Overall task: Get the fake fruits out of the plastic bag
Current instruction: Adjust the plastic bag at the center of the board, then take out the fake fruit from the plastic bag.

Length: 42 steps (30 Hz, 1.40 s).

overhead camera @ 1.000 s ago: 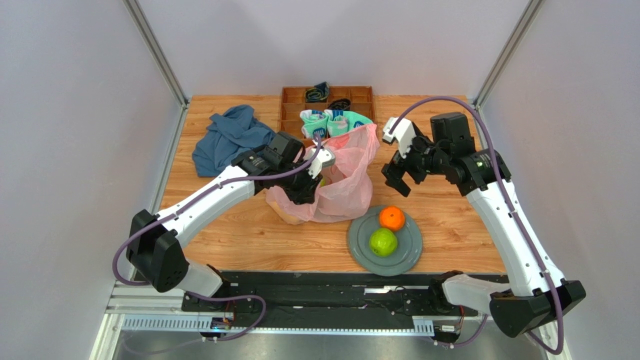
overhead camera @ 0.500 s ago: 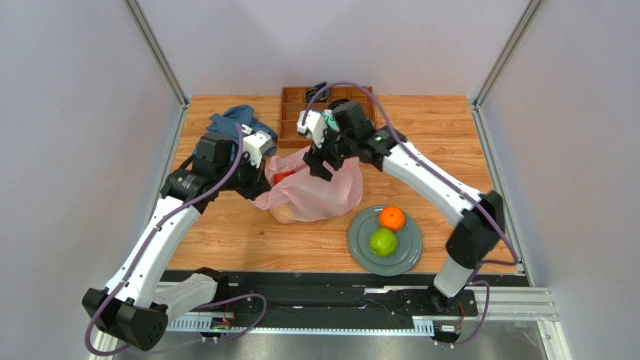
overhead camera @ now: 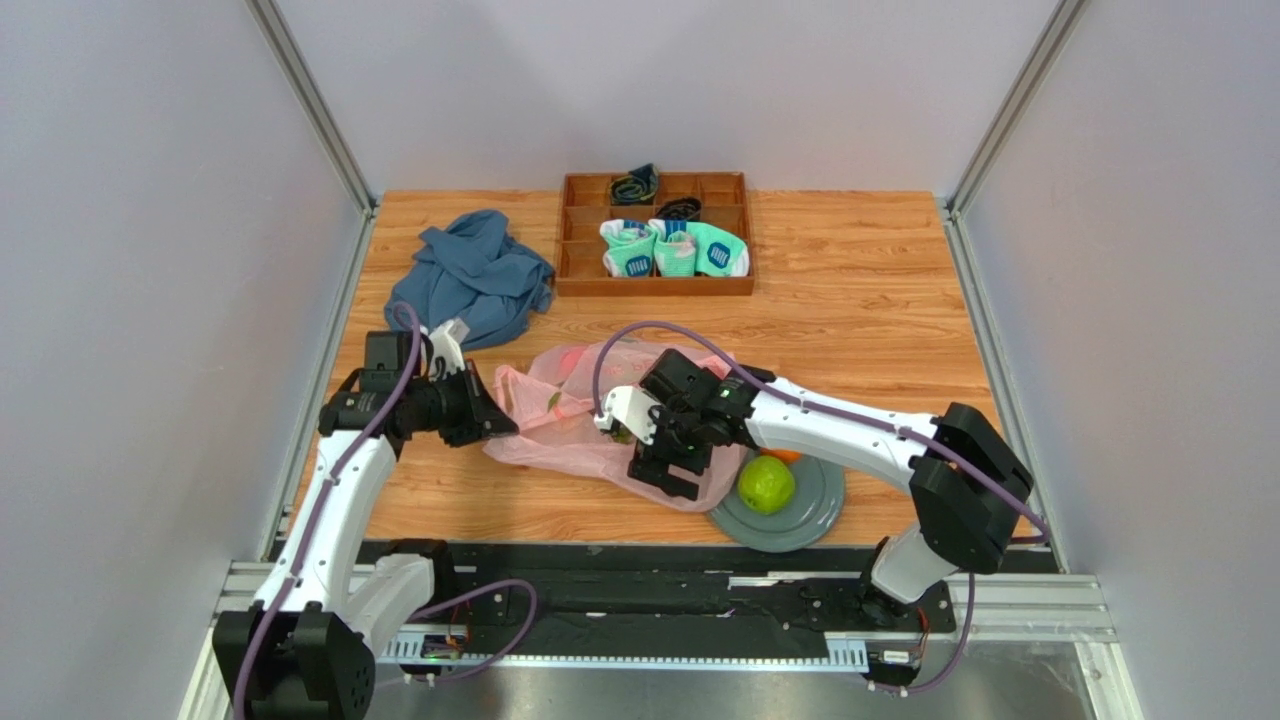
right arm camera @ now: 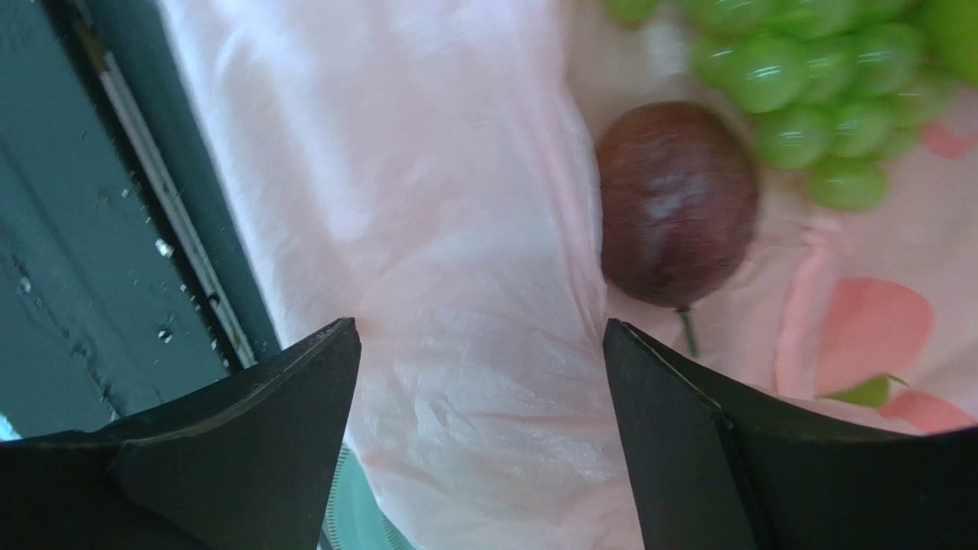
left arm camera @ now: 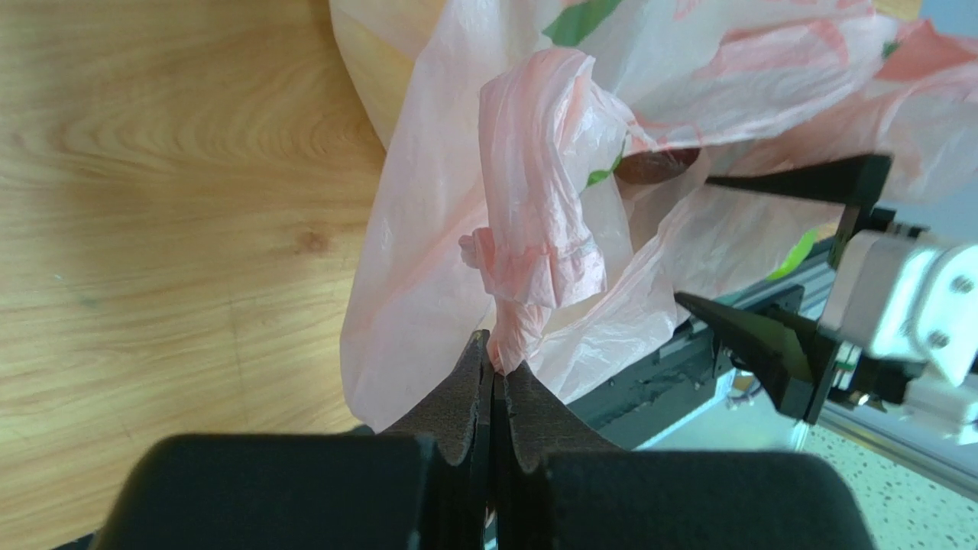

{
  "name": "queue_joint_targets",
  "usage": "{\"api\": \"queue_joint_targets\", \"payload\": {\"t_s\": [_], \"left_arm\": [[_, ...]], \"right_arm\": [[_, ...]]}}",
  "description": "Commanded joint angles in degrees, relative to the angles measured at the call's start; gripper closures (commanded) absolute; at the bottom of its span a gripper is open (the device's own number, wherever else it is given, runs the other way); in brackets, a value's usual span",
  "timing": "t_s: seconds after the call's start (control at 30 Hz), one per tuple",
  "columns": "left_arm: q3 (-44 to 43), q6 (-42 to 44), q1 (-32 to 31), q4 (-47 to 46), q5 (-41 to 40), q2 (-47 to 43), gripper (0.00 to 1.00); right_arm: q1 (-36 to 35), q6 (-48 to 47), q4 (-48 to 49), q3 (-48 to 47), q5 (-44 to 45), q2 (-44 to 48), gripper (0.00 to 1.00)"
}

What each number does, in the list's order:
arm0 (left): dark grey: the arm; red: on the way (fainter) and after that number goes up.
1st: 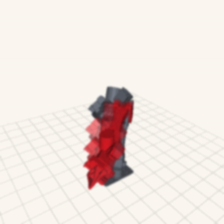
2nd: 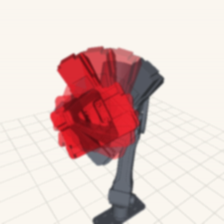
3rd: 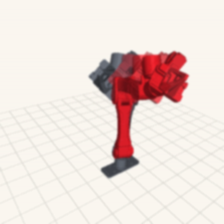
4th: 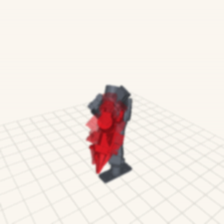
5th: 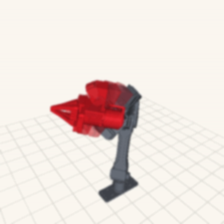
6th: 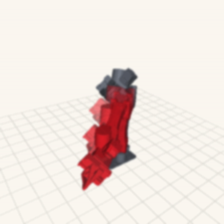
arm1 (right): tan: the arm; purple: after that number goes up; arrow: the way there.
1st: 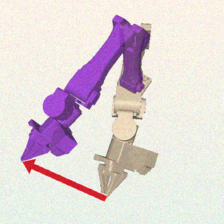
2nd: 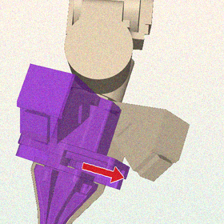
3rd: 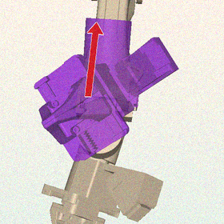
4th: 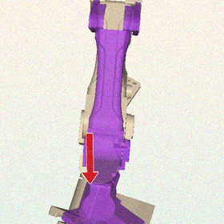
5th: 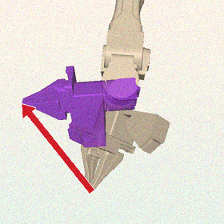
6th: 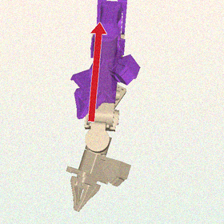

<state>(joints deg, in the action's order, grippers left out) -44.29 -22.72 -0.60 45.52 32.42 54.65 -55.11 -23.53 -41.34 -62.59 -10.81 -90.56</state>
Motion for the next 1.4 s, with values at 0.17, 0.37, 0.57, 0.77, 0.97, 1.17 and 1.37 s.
{"api": "queue_joint_targets", "payload": {"t_s": [0.17, 0.37, 0.57, 0.77, 0.97, 1.17, 1.37], "left_arm": [[-5.0, -3.4, 1.7, -4.3, 11.1, -5.7, 1.0], [-18.0, 0.2, 1.7, 1.2, 18.2, -1.5, 1.0], [-19.2, 3.8, 1.7, 7.5, 13.8, -3.1, 1.0], [-18.0, 7.2, 1.7, 9.8, 9.6, -4.9, 1.0], [-13.1, 6.7, 1.7, 6.7, 12.7, -5.2, 1.0], [-12.9, 9.0, 1.7, 9.8, 12.5, -5.9, 1.0], [-12.9, 11.9, 1.7, 17.7, 1.7, -11.0, 1.0]], "right_arm": [[0.4, 9.1, 6.7, -19.0, 2.4, -6.5, 0.19], [0.5, 12.1, 8.5, -26.8, 6.4, -16.0, 0.23], [0.4, 16.8, 11.2, -24.7, 10.1, -18.0, 0.28], [0.2, 15.8, 13.4, -26.0, 16.7, -19.5, 0.28], [0.3, 13.4, 17.3, -28.0, 28.5, -21.8, 0.22], [0.3, 15.6, 17.6, -27.8, 35.1, -24.5, 0.23], [0.3, 17.0, 18.5, -27.1, 34.9, -24.8, 0.22]]}}
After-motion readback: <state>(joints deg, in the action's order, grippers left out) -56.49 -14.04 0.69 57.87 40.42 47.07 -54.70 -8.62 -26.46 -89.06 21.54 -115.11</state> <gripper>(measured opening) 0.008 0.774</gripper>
